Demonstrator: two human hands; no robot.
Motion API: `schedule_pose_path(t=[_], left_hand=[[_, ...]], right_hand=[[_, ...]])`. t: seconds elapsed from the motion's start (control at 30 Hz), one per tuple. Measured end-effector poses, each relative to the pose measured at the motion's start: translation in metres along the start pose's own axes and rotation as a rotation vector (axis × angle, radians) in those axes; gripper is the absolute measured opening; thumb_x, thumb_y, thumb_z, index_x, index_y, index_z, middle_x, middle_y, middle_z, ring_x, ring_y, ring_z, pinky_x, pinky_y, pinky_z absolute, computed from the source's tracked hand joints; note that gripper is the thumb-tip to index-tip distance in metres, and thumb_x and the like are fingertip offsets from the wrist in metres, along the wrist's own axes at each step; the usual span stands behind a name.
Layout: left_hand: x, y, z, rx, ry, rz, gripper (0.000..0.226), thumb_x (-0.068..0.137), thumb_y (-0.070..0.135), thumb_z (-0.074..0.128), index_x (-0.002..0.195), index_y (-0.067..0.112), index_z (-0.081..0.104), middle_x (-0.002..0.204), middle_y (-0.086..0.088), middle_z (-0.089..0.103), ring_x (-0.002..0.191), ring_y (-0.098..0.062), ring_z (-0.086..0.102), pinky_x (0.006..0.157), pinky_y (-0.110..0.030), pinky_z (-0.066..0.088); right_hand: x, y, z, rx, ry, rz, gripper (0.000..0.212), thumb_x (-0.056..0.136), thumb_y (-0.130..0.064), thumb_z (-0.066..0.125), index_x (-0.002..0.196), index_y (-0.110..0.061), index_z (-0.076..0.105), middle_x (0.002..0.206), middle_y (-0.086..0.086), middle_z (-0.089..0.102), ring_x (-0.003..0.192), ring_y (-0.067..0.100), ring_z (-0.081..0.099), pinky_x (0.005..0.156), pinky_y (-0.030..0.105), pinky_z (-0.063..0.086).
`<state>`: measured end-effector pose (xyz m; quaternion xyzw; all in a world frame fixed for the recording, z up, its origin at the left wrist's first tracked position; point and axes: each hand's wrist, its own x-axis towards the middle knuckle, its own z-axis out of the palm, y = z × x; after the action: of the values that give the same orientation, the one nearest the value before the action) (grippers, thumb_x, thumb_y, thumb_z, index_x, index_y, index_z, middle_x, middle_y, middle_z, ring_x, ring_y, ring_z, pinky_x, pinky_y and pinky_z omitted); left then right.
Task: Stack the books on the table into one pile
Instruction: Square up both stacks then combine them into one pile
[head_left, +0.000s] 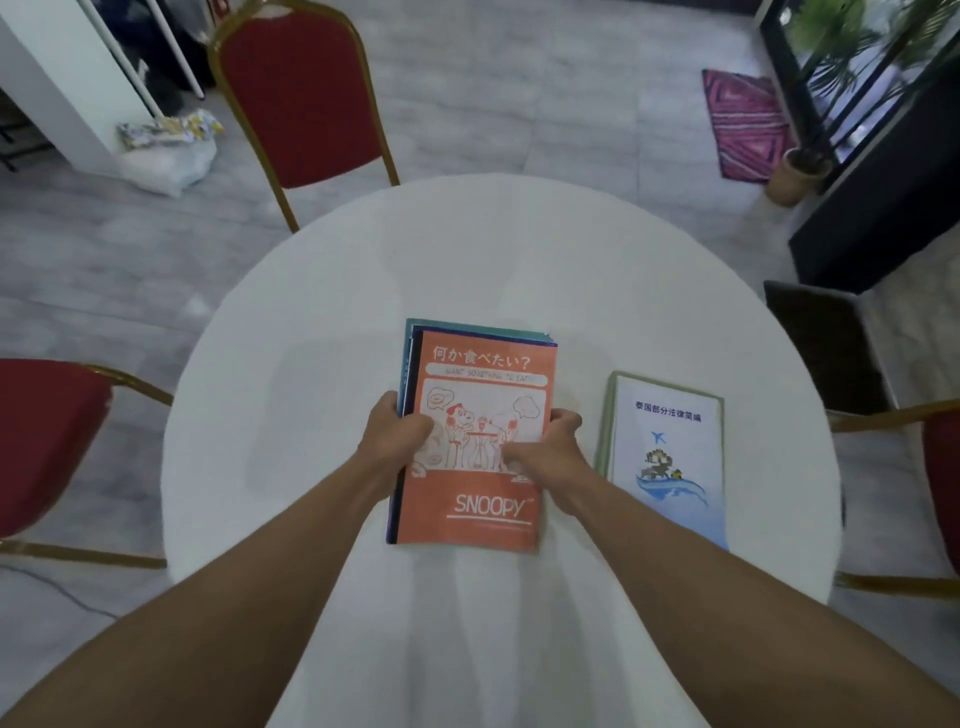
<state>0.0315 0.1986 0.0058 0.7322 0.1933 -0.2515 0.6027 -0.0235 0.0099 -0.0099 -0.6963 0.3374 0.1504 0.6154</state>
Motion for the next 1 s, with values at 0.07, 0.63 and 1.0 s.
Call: schedule_pose_path(t=[0.07, 0.63, 1.0], left_hand=[[-0.015, 0.009, -0.003, 0.004, -0.039, 0.094, 0.033, 0.084, -0.001, 0.058, 0.101, 0.027, 0.053, 0.096, -0.003, 0.072, 0.077, -0.023, 0.074, 0.049, -0.032, 0.057], [-0.079, -0.006, -0.009, 0.080, 0.079, 0.466, 0.054, 0.087, -0.007, 0.057, 0.117, 0.027, 0.029, 0.111, 0.009, 0.057, 0.102, -0.014, 0.063, 0.074, -0.036, 0.061], [-0.075, 0.007, -0.014, 0.148, 0.063, 0.349, 0.045, 0.088, -0.004, 0.059, 0.123, 0.023, 0.049, 0.116, 0.000, 0.064, 0.106, -0.024, 0.062, 0.076, -0.036, 0.058]], right_hand=[[-0.011, -0.009, -0.004, 0.003, 0.021, -0.107, 0.070, 0.082, 0.000, 0.073, 0.115, -0.029, 0.018, 0.104, -0.005, 0.056, 0.088, 0.013, 0.067, 0.052, 0.019, 0.057], [-0.056, -0.008, -0.024, -0.278, -0.024, -0.474, 0.043, 0.094, -0.004, 0.056, 0.127, -0.026, 0.039, 0.122, -0.002, 0.063, 0.113, 0.019, 0.061, 0.095, 0.038, 0.055], [-0.058, -0.013, -0.032, -0.220, 0.016, -0.529, 0.043, 0.090, -0.007, 0.066, 0.122, -0.028, 0.046, 0.115, -0.007, 0.066, 0.106, 0.013, 0.062, 0.086, 0.025, 0.053]])
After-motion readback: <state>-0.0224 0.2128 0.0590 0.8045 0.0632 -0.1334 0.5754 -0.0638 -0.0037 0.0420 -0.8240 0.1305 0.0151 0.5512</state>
